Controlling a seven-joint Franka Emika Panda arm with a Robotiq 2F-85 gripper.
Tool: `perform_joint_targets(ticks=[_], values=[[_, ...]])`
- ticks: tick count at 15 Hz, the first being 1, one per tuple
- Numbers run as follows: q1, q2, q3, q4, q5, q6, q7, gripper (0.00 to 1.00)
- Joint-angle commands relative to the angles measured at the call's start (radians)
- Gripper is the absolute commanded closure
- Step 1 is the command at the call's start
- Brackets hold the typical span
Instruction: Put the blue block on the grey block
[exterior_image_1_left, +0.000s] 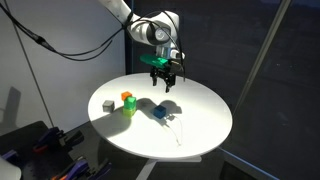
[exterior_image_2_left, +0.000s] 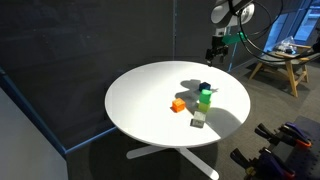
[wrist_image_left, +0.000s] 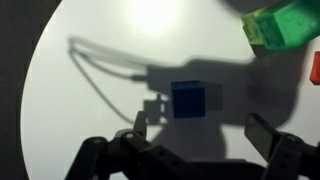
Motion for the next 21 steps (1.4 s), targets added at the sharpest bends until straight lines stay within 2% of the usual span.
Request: perform_joint_targets(ticks=[1,21], values=[[-0.013,0.018,0.008,0.013,0.002,0.032,0.010,0.00],[-0.041,0.218,0.039,0.129,0.019,0.094,-0.028,0.00]])
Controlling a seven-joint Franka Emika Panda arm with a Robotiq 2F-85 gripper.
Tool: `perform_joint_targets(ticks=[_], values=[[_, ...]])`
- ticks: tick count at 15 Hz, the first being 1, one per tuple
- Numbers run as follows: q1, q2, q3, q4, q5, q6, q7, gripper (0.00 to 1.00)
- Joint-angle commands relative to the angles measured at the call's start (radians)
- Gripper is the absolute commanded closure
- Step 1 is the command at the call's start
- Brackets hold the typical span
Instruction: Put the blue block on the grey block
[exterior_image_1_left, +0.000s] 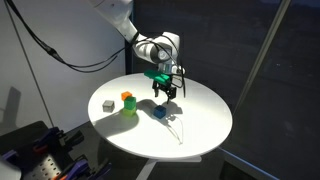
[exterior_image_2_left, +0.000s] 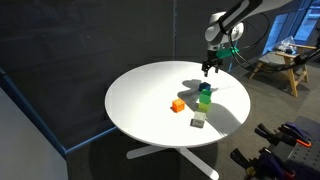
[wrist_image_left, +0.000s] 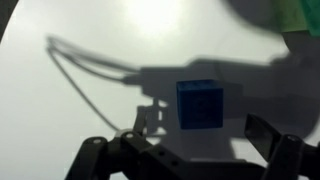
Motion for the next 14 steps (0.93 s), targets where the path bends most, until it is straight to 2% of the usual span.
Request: perform_joint_targets(ticks=[1,14], values=[[-0.027,0.049,0.025,0.061,0.017,0.001,-0.032,0.00],[-0.024,0.141,0.033,0.127,-0.014,-0.005,-0.105,0.00]])
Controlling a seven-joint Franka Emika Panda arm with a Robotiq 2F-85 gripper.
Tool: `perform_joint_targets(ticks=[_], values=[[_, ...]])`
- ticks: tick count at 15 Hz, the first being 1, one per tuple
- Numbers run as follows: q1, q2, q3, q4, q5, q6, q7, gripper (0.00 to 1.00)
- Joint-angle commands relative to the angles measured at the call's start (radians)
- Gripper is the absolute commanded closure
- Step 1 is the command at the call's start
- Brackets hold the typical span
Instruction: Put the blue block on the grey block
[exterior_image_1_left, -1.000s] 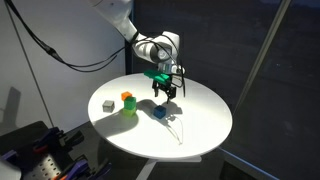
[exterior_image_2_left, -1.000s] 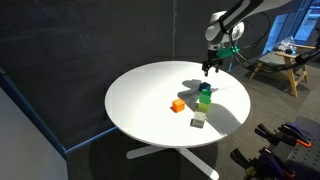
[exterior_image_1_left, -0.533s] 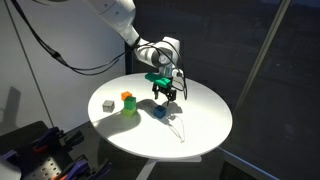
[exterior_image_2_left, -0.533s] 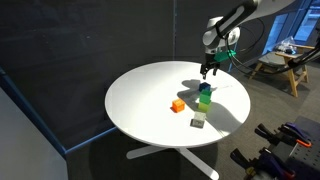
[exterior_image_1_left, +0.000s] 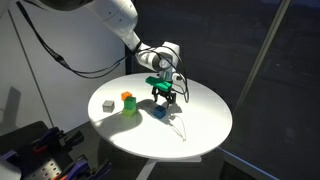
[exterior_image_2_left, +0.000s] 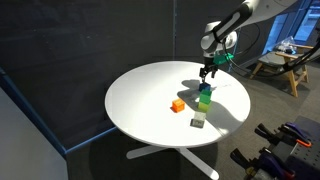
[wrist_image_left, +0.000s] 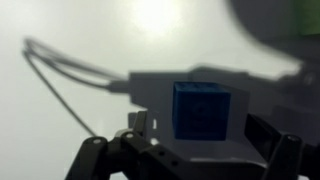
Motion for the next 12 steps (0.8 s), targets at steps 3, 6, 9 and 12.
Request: perform_joint_targets(ticks=[3,6,9,12], values=[[-0.015,0.040,0.013,0.047,-0.014,-0.006,-0.020,0.00],[-0.012,0.048,0.011,0.046,-0.018,-0.004,-0.018,0.00],[-0.011,0.058,0.010,0.051,-0.024,-0.005,-0.016,0.00],[-0.011,0.068,0.009,0.057,-0.027,-0.006,-0.014,0.00]])
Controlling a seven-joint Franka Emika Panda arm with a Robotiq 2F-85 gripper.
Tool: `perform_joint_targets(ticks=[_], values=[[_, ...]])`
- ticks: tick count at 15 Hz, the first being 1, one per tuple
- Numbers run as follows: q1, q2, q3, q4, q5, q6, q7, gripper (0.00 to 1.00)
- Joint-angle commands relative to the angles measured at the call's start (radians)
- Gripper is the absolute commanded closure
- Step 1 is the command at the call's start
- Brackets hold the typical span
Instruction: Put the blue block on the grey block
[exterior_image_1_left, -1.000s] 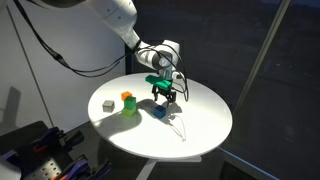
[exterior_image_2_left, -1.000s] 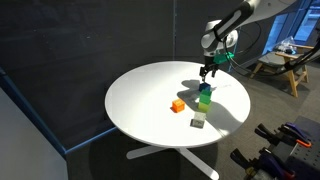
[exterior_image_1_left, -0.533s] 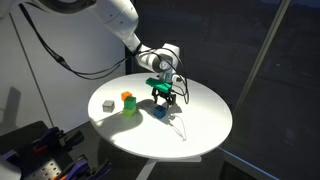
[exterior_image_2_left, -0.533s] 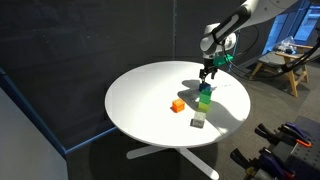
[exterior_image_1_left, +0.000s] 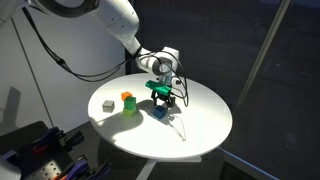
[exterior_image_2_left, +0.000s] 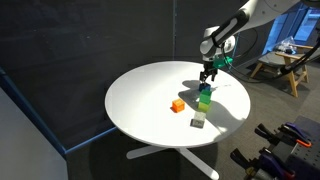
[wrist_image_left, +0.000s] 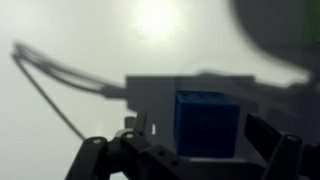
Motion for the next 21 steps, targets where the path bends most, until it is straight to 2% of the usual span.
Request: perform_joint_targets(ticks=[1,10,11,12,16,17,21], values=[[-0.011,0.026,0.008,0.040,-0.017,-0.007,-0.008,0.00],[-0.010,0.060,0.006,0.067,-0.021,-0.014,-0.004,0.00],[-0.010,0.062,0.006,0.070,-0.021,-0.014,-0.004,0.25],[-0.010,0.063,0.006,0.070,-0.021,-0.012,-0.005,0.25],[-0.009,0.061,0.006,0.075,-0.022,-0.020,-0.004,0.60],[-0.009,0.059,0.007,0.075,-0.022,-0.025,-0.005,0.66],[-0.001,0.031,0.001,0.068,-0.031,-0.061,0.004,0.69]])
